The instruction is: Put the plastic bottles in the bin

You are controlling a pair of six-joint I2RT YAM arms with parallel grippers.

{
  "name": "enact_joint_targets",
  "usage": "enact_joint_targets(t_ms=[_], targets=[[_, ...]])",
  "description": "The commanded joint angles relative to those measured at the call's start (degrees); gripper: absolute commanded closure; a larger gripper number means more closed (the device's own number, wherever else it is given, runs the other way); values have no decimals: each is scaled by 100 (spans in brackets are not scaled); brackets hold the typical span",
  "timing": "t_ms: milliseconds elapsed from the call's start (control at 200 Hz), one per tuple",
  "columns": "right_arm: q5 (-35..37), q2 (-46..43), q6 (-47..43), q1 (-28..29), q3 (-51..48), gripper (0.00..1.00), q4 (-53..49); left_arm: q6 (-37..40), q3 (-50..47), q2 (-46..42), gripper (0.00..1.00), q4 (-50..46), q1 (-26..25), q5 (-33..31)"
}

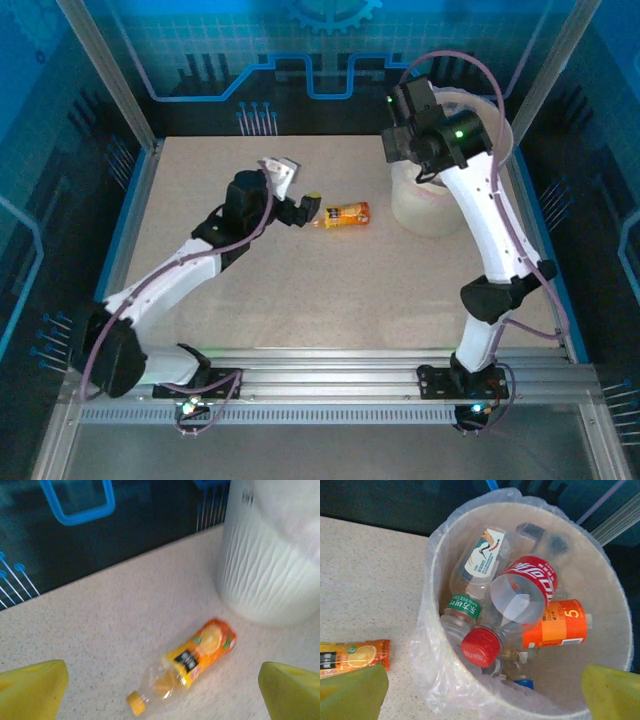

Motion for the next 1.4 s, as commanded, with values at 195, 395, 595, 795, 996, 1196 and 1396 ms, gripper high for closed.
enact_joint_targets(t_ms=[195,395,595,795,996,1196,1396], targets=[[-254,-1514,297,102,-1208,0,683,1742,1272,2045,1,-1264,57,995],[-325,-2134,420,102,-1788,0,953,2295,2547,3311,1,-2292,60,816],[-294,-2311,470,94,-1991,0,989,2464,3240,3995,1,-2808,57,872],[-313,-2296,496,100,-2101,0,1024,2482,3656,4453,1,-3070,57,689],[-340,-2276,531,101,-2188,0,1076,2494,3941,4817,1,-3303,57,536],[-371,-2320,601,93,-2343,0,1162,2440,3873,4879,12,-3441,59,401],[-451,-2462,753,73,-2743,0,1373,2304,3695,4761,37,-3405,66,452]])
